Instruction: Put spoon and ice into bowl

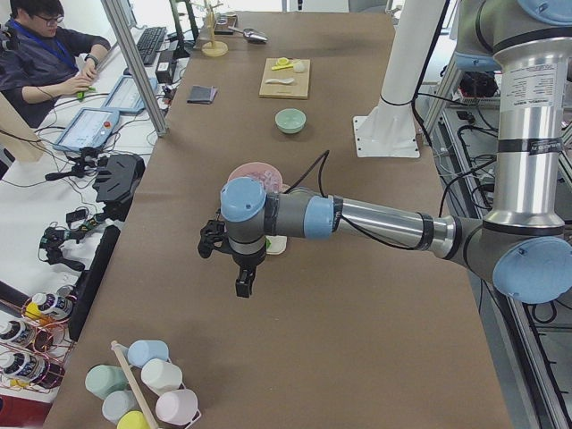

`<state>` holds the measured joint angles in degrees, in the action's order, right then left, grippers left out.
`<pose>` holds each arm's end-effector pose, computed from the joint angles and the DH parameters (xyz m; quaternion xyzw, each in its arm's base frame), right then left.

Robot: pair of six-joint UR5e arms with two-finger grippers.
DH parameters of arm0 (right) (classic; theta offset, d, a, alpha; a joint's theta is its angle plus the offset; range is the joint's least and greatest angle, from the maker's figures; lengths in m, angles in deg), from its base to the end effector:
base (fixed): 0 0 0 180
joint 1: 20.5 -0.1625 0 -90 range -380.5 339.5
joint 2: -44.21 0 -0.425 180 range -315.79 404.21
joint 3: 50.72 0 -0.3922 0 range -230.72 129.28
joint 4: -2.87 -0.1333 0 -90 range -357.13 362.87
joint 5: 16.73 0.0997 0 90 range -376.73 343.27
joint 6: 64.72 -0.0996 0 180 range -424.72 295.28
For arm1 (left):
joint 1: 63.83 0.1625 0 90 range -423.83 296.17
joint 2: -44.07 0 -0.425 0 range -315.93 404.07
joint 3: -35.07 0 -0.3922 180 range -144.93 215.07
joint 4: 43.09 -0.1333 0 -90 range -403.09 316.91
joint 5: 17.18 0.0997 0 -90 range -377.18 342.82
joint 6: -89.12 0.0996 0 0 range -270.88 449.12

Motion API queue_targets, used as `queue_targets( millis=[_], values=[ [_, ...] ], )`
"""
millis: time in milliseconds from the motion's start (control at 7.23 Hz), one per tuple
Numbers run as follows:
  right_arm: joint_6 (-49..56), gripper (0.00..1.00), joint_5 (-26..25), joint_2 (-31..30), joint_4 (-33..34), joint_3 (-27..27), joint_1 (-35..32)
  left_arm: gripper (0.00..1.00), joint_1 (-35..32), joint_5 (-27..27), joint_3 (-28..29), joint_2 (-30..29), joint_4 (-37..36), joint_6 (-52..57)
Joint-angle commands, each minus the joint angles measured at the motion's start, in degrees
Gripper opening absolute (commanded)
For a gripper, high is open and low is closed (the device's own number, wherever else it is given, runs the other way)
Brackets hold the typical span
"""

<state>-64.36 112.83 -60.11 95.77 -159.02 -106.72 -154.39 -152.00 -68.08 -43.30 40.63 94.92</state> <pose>0.0442 -0.3910 0.6220 -0.0012 -0.3385 -0.0372 0.9402 -0.0677 -0.4701 0.5785 0.0553 0.3785 0.0563 0.9222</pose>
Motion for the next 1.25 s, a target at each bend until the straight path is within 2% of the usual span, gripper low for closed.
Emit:
queue_targets(
  millis=[0,415,692,830,1107],
  values=[
    [0.0,1.0,0.0,-0.01,0.0,-0.06,0.0,0.98,0.04,0.43,-0.65,0.01,0.03,0.0],
    [0.0,1.0,0.09,0.08,-0.09,-0.41,0.0,0.98,-0.14,0.52,-4.51,0.98,0.21,0.0],
    [0.0,1.0,0.53,0.52,-0.17,-2.86,0.0,0.98,-0.22,0.44,-5.74,-0.69,0.73,-0.09],
    [0.0,1.0,0.7,0.52,-0.09,-5.66,0.0,0.98,-0.23,0.35,-5.84,-0.69,4.48,-0.52],
    [0.0,1.0,1.14,0.61,-0.17,-10.24,0.0,0.98,-0.14,0.35,-0.59,-2.79,17.74,-3.06]
  ],
)
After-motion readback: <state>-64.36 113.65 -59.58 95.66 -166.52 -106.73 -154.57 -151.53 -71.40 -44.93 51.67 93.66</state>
